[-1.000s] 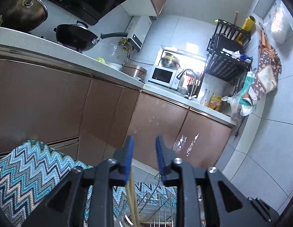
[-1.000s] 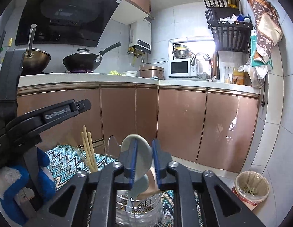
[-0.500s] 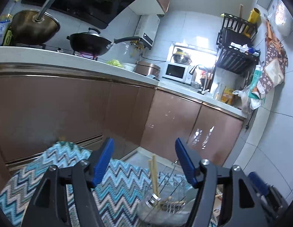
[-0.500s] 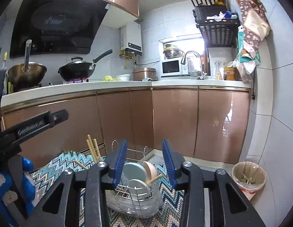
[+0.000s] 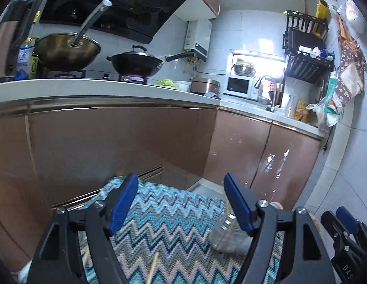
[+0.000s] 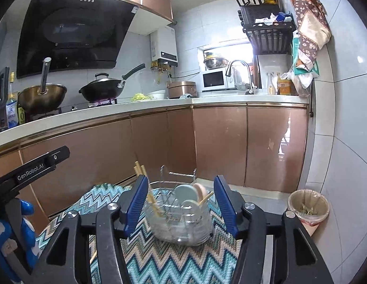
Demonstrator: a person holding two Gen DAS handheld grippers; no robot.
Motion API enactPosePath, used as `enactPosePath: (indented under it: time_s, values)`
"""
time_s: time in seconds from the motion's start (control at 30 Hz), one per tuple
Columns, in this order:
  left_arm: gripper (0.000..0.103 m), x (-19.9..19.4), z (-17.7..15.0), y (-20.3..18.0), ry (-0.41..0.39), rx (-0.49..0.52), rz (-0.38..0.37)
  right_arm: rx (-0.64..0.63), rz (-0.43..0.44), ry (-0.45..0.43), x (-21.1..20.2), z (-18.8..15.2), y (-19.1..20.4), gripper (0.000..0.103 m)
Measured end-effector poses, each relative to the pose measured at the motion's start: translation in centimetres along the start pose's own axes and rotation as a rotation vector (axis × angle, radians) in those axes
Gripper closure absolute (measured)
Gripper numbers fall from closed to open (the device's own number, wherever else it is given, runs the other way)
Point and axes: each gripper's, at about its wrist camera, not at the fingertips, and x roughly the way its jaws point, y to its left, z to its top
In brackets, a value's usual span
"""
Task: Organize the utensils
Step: 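Withdraw both grippers from the holder back over the mat, then move both grippers down toward the last two chopsticks on the mat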
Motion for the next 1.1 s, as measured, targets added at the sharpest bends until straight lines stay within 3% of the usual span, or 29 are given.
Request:
enactPosePath:
  time_s: [0.33,0.87,1.1]
  values:
    - [0.024,-4.4,-0.3,4.2,0.008,-0.008,0.083,-0.010,0.037,0.010,-2.9,-0.4,3.1,0.031]
    - [0.021,-12.2,0.2,9.2,-0.024,-0.037,0.120,-0.087,0.058,-0.013,-7.2,0.3,8.1,0.003]
    - [0.021,-14.6,0.7,10.0,-0.070,-0.028,0.141,-0.126,0.076,0.000,-8.2,0.5,9.9,0.001]
